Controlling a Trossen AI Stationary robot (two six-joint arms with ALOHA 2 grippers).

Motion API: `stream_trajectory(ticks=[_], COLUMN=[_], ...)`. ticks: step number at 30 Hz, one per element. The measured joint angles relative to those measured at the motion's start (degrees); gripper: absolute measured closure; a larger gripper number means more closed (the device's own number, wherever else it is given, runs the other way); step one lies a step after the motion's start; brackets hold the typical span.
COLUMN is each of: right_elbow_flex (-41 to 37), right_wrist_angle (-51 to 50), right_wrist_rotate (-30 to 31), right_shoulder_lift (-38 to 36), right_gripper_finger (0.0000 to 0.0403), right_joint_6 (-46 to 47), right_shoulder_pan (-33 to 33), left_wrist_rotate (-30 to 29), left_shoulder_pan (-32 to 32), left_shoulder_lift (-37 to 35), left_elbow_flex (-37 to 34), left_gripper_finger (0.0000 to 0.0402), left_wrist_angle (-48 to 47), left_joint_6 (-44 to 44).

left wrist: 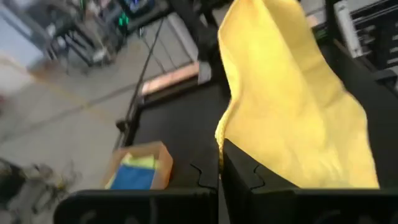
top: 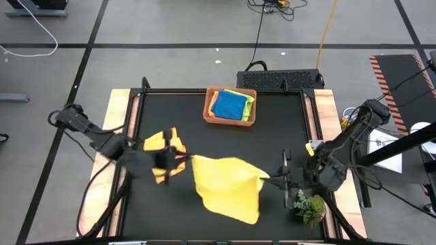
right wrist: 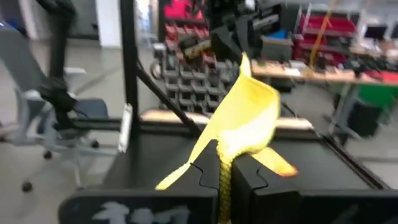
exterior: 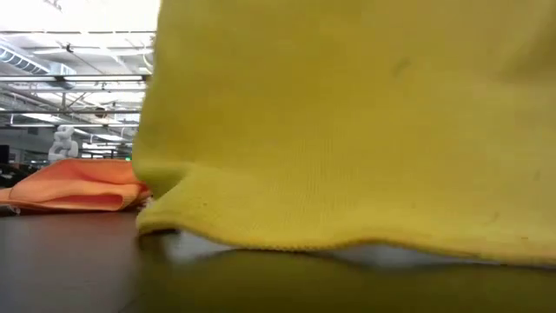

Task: Fold microfiber towels
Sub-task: Fold the yellow microfiber towel

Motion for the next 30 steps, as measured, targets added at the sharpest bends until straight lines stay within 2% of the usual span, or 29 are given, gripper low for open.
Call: stream_trajectory(ticks=[7, 16, 24, 30], right_elbow_flex=[0.0, 0.0, 0.0, 0.0], right_wrist_angle=[-12.8, -31.8, -39.9, -45.2], right_wrist_rotate=[1.3, 1.4, 1.7, 4.4], right_shoulder_lift=[-0.6, -3.0, -4.7, -7.0], right_gripper_finger=[0.0403, 0.0403, 0.0403, 0.0403], right_joint_6=[10.1, 23.4, 25.0, 24.9], right_shoulder_pan=[-2.7, -7.3, -13.3, -17.4], left_wrist_rotate=[8.3, 13.9, 22.7, 29.0], left_shoulder_pan=[11.0, 22.5, 30.4, 34.1], left_shoulder_lift=[0.2, 0.2, 0.2, 0.2], left_elbow_flex=[-6.0, -14.4, -20.1, -20.3], left_gripper_finger=[0.0394, 0.0394, 0.0398, 0.0385], left_wrist_angle=[2.0, 11.7, 24.8, 27.6], left_joint_6=[-1.0, 4.4, 11.7, 11.6])
